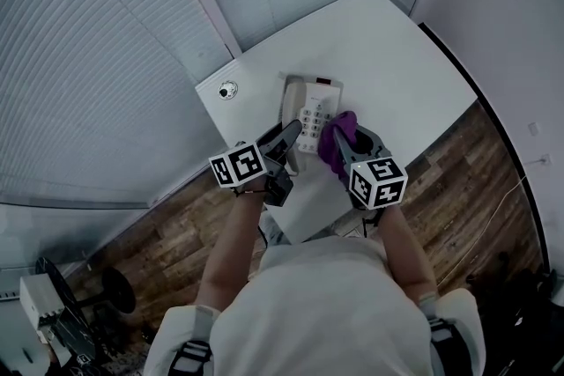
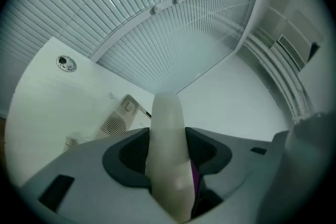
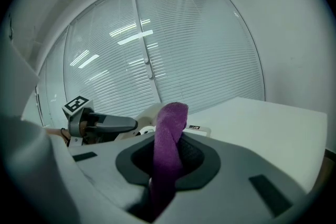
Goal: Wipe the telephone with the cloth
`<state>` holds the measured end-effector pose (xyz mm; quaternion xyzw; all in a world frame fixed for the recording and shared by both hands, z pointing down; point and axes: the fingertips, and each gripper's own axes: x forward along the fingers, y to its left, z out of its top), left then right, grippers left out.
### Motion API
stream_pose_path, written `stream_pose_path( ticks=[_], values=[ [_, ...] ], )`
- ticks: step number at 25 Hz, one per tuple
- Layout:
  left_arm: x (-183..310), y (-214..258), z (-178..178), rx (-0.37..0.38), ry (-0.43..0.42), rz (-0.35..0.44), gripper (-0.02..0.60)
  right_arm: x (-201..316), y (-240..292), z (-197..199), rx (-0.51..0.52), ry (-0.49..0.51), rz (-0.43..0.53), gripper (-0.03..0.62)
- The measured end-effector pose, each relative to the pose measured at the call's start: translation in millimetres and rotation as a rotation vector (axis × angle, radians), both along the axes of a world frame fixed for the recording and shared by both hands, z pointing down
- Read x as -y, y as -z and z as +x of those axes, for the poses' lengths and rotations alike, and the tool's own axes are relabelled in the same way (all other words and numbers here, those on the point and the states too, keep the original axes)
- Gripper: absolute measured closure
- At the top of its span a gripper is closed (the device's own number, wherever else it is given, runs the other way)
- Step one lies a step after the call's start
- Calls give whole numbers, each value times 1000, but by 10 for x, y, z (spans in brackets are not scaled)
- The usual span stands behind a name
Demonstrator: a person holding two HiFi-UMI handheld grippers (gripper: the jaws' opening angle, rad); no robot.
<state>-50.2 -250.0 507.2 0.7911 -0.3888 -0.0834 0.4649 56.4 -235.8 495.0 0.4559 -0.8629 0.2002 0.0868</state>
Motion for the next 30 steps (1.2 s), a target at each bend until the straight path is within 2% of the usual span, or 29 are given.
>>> stream_pose_path(
  ticks=[4, 8, 12, 17, 21, 30],
  values=[
    [-117, 16, 43, -122, -7, -14, 356, 50, 135, 22, 14, -3, 32, 534],
    [-247, 18, 84, -185, -31, -20, 356, 118, 283, 17, 21, 1, 67, 534],
    [-373, 112, 196, -327, -64, -30, 356, 219, 430, -2, 23, 3, 103, 534],
    [-492, 138, 275, -437, -82, -49, 356, 324, 603, -80, 43, 20, 142, 534],
    [-590, 153, 299, -479, -110, -43, 356, 325, 711, -181, 62, 44, 160, 534],
    [-626, 185, 348, -496, -157, -29, 356, 228, 794, -468, 91, 134, 172, 534]
  ],
)
